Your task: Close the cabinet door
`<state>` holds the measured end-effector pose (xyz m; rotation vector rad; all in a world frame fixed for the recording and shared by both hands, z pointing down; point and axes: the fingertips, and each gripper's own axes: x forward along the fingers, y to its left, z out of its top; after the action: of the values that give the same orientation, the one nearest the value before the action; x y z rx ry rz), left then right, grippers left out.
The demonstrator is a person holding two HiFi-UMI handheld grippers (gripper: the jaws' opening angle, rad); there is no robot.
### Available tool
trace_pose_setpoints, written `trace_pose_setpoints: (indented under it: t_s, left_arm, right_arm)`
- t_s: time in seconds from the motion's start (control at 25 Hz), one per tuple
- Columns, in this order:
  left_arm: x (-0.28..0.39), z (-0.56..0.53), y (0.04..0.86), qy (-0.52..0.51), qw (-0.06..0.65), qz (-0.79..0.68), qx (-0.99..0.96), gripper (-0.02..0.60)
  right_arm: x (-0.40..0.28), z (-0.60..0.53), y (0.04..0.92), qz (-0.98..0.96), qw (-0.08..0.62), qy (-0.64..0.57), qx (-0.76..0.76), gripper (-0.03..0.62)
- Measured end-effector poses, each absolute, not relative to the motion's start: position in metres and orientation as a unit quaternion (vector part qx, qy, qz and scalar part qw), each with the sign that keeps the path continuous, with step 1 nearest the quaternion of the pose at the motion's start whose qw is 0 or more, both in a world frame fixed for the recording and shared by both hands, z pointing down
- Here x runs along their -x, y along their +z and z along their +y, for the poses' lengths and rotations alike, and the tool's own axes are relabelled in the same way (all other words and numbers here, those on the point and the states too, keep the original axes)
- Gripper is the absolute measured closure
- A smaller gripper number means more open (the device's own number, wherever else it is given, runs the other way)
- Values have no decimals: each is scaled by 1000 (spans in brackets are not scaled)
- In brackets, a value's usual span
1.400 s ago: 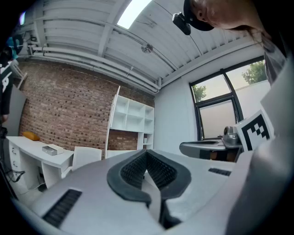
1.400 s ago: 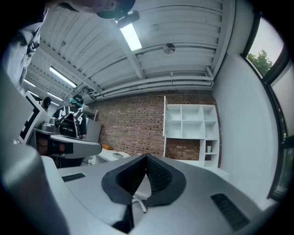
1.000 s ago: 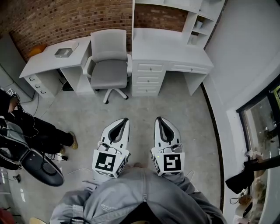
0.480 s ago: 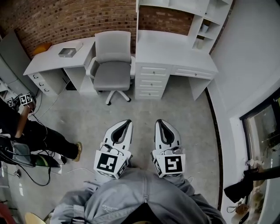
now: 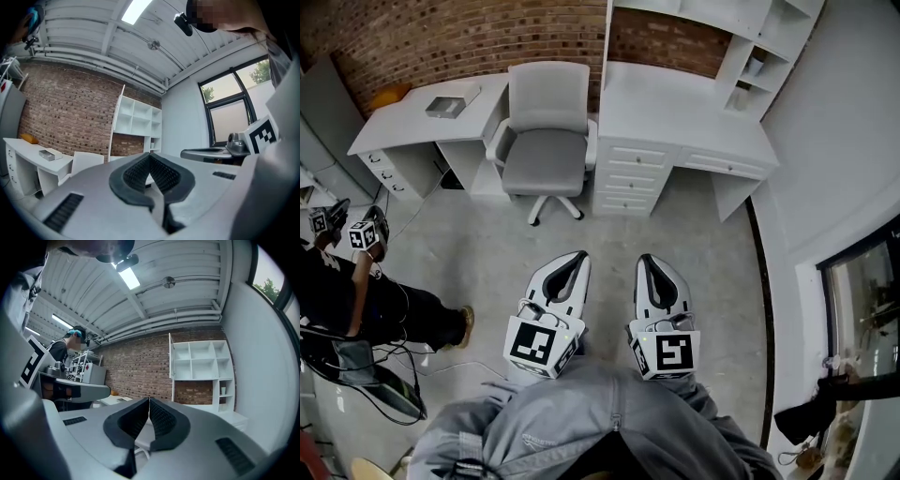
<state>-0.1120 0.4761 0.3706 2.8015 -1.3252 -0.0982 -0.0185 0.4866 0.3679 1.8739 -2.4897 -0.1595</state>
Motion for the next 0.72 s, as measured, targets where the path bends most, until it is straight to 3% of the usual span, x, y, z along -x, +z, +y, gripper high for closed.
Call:
trace_pose_setpoints:
  t_s: [0.72]
  left_arm:
    - [131,301,354,-46,14,-392,-919,578]
  right_arm:
    - [43,314,358,-783,1,-44,-620,566]
